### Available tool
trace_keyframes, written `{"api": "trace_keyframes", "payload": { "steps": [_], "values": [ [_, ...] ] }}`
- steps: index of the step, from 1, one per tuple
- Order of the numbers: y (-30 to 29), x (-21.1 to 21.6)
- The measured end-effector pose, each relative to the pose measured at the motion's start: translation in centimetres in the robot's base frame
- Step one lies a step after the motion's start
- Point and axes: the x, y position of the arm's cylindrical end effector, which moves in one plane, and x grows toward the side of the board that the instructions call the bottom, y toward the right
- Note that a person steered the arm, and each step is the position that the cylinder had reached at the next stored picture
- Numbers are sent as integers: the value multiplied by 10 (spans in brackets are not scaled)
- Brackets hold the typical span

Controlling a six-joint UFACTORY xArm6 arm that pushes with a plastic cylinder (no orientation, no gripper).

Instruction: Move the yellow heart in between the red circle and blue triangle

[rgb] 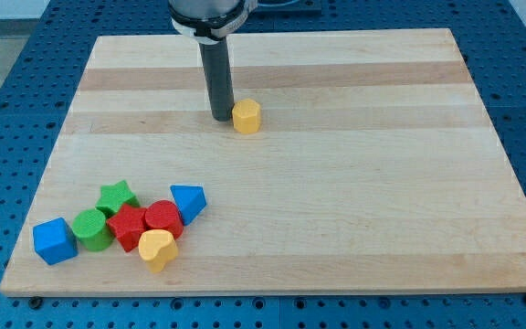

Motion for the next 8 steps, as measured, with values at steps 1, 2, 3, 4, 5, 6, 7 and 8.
{"api": "trace_keyframes", "payload": {
  "steps": [1,2,3,4,5,6,7,8],
  "values": [
    [0,4],
    [0,25],
    [0,38],
    [2,55],
    [10,80],
    [24,97],
    [42,110],
    [53,130]
  ]
}}
